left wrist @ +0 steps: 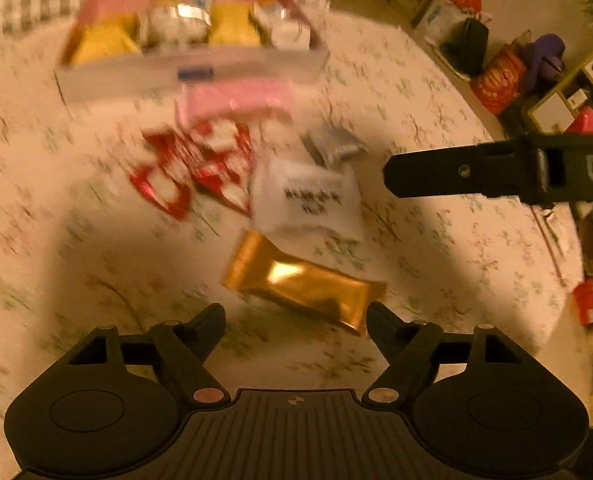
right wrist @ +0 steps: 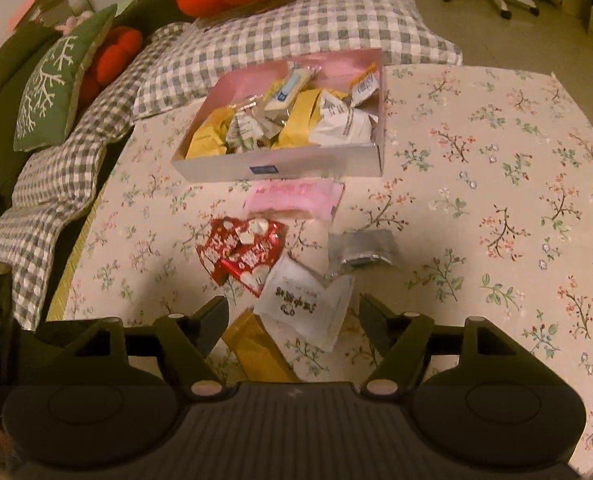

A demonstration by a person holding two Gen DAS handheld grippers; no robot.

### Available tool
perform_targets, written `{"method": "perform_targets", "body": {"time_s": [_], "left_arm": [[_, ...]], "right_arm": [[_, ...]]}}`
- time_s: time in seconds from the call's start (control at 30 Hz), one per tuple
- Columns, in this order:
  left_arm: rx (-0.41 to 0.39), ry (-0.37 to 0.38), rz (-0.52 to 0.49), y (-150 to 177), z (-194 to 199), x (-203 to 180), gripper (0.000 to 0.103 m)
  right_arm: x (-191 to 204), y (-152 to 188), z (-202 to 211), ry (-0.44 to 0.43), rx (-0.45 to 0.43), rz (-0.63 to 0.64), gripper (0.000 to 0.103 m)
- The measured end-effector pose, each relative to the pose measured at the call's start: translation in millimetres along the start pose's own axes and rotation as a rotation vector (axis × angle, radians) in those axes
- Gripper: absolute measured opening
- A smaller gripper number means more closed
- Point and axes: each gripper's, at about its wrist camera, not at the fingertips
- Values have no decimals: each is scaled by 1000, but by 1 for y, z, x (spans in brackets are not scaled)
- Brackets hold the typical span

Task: Organize snacks
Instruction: 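Withdraw both grippers from the box toward the remaining snacks, then grasp the gold packet with left gripper while right grasps a white printed packet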

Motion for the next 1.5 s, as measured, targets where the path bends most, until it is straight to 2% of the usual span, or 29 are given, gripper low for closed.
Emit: {"method": "perform_targets", "body": {"time_s": [0.17,0.2,0.3,0.4,0.47,0.53,0.57,0.6,0.67,0.8,0.97,1.1,1.17,1.3,1.5], "left_arm": [[82,11,175,-1,-19,2,79],[95,19,205,-1,-22,0,85],[86,-5,261,-3,-25,-11,93],[54,-47,314,-3,-26,-21,96],[21,-103,293,-4,-27,-33,95],[-19,-187,202,-5,-27,-50,77],[-46,-225,145,-6,-26,-56,54],[-64,-238,119,-6,-25,-56,38],[-37,-133,180,-6,-25,-41,26],[-33,-101,229,-4,-19,-13,23],[-71,-108,188,7,-3,5,23],[-137,-192,151,7,8,9,23],[-148,-234,139,9,9,10,23],[-150,-264,155,12,7,19,23],[-174,-272,187,13,7,38,23]], "right_arm": [[-22,7,-6,-39,7,-111,67],[-27,8,-5,-37,-3,-139,67],[-34,10,-2,-33,-40,-183,67],[-39,13,5,-44,-69,-198,67],[-44,14,8,-41,-82,-207,67],[-50,15,13,-39,-98,-229,67],[-53,15,13,-42,-103,-238,67],[-56,16,16,-46,-112,-248,67],[-59,17,18,-52,-117,-255,67],[-60,18,19,-59,-119,-242,67],[-48,13,5,-75,-89,-169,68],[-28,6,-18,-88,-31,-54,67],[-16,3,-33,-64,-2,13,67],[-1,-5,-60,44,26,118,66],[7,0,-80,124,75,226,76]]}}
Point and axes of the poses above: each gripper's, at about its wrist camera, not at the fingertips, and z roughly against the way its jaws point, x to its left, y to its underside, and after that the axes turned 14 degrees about -y, right-handed
